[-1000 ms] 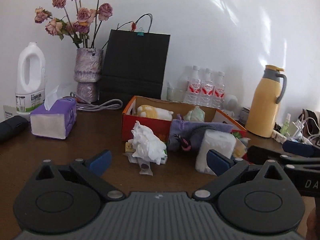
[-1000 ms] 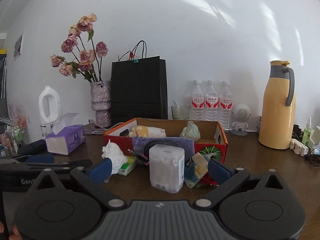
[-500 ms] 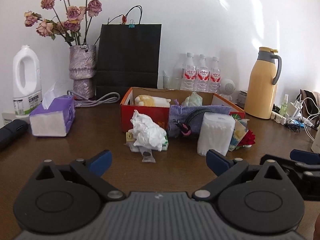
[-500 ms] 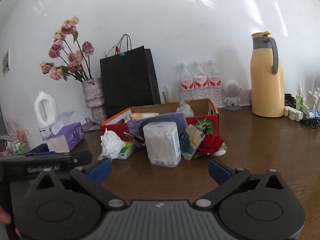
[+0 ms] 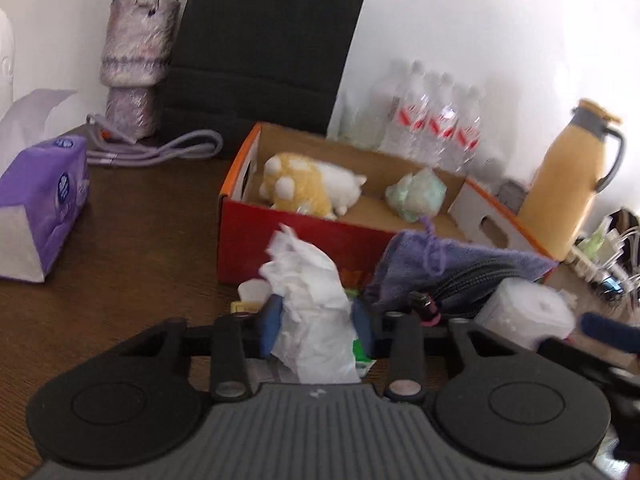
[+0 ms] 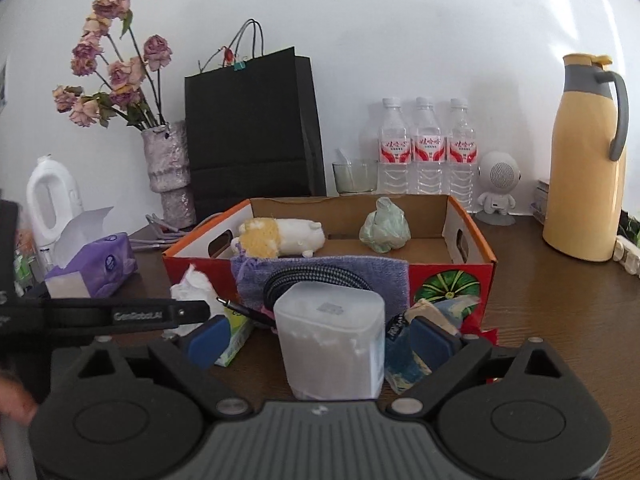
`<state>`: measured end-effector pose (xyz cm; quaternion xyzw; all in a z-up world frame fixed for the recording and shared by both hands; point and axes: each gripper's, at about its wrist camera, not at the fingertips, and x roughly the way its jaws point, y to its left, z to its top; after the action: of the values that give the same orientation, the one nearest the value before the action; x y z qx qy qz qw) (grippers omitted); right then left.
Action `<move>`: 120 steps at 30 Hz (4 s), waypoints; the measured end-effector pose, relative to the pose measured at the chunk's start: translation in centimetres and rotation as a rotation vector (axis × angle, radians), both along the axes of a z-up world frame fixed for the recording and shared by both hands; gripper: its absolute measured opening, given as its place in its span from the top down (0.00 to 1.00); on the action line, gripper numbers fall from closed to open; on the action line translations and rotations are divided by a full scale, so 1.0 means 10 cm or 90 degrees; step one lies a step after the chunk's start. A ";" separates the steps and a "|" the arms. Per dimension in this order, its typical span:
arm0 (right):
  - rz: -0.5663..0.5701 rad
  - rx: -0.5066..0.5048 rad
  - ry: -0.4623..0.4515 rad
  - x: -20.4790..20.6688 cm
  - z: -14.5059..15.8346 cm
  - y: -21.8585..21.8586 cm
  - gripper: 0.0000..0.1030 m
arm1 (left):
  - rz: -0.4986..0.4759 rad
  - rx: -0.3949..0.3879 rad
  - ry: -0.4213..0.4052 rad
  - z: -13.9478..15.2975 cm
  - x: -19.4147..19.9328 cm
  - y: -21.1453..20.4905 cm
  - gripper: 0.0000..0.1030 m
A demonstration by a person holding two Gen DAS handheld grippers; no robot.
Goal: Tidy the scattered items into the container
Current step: 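Grasp the crumpled white tissue with the left gripper while the right gripper grasps the cotton-swab box, then carry the tissue into the box with the left gripper while the right gripper places the swab box there, then grasp the small clear packet with the left gripper while the right gripper grasps the blue wrapper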
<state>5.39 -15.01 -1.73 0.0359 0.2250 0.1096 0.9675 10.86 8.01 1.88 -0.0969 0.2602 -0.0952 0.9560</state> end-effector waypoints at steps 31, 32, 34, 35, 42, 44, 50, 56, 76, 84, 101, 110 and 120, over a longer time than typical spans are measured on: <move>-0.013 -0.089 0.046 -1.43 -0.08 -0.52 0.35 | -0.183 0.122 0.009 -0.09 -1.87 -0.60 0.32; -0.018 -0.100 0.045 -1.44 -0.09 -0.51 0.33 | -0.181 0.125 0.008 -0.09 -1.88 -0.62 0.27; -0.022 -0.103 0.043 -1.45 -0.12 -0.51 0.24 | -0.180 0.127 0.014 -0.11 -1.86 -0.65 0.27; -0.021 -0.098 0.042 -1.47 -0.14 -0.52 0.24 | -0.176 0.130 0.020 -0.12 -1.84 -0.67 0.27; -0.019 -0.065 0.013 -1.48 -0.17 -0.53 0.37 | -0.165 0.115 0.024 -0.13 -1.79 -0.68 0.77; -0.014 -0.073 0.001 -1.47 -0.09 -0.52 0.38 | -0.160 0.095 0.012 -0.06 -1.80 -0.66 0.85; -0.002 -0.012 -0.032 -0.90 0.55 -0.77 0.37 | -0.151 0.035 -0.074 0.49 -1.29 -0.56 0.85; 0.009 -0.033 0.025 0.54 1.23 -0.82 0.37 | -0.153 0.069 -0.123 1.09 -0.02 -0.69 0.85; -0.038 -0.220 0.365 3.23 0.30 -0.23 0.30 | -0.160 0.133 0.143 0.30 2.55 -1.12 0.57; -0.019 -0.104 0.335 3.15 0.76 -0.48 0.33 | -0.139 0.135 0.130 0.59 2.38 -1.00 0.38; -0.042 0.036 0.111 1.42 0.78 -0.55 0.11 | 0.082 0.163 -0.069 0.97 0.66 -0.69 0.00; -0.029 0.016 -0.090 0.68 0.69 -0.50 0.09 | 0.069 0.166 -0.157 0.78 0.09 -0.70 0.00; -0.011 0.017 -0.078 0.08 0.47 -0.47 0.09 | 0.045 0.147 -0.186 0.64 -0.59 -0.54 0.00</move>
<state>6.16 -19.75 3.00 0.0440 0.1639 0.1062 0.9797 4.98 2.60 8.31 0.0189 0.1244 -0.0441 0.9911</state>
